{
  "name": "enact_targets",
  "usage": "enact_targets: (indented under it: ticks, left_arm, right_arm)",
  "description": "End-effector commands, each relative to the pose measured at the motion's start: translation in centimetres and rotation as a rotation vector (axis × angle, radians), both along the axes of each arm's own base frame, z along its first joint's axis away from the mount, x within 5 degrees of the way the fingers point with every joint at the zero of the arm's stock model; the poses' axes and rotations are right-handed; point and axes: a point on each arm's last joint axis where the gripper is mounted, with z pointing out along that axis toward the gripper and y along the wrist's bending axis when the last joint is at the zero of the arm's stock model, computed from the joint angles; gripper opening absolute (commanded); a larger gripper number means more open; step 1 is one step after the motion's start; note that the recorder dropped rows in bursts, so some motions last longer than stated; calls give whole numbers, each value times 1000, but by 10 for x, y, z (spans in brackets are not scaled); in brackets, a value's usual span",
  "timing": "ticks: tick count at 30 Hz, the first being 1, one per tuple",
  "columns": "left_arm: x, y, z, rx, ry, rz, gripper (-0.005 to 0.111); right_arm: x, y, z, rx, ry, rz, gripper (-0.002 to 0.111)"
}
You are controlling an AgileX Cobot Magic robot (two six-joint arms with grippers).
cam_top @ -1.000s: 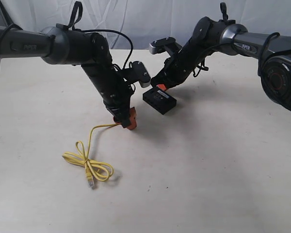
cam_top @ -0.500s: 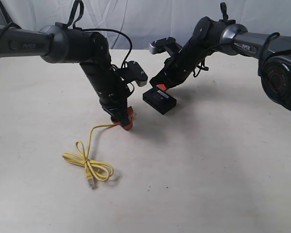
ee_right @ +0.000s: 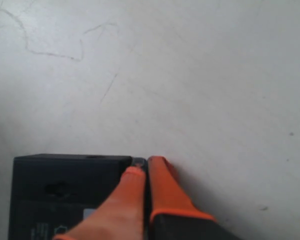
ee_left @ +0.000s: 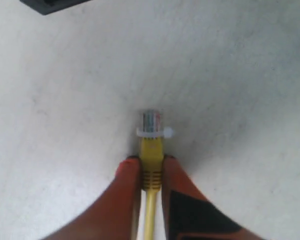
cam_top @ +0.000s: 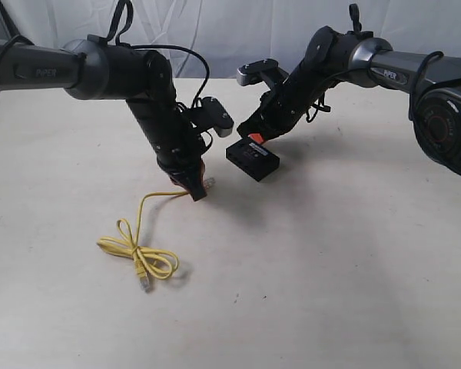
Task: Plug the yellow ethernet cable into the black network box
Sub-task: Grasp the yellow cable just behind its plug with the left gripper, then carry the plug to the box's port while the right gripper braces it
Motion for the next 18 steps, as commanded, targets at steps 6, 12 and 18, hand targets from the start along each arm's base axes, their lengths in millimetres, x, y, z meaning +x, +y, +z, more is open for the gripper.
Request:
enact_targets:
  ticks: [6,12,18]
  left_arm:
    - [-4,-5,22,110,-27,148,0]
    - [-6,-23,35,92,-31,197,0]
    - [-3,-26,8,146,65,244,0]
  right_arm:
    - [-3,-3,-1,-3,42,9,-1]
    - [-5,-10,1,49,128,-32,-1]
    - [-8,-14,2,72,185,-11,-1]
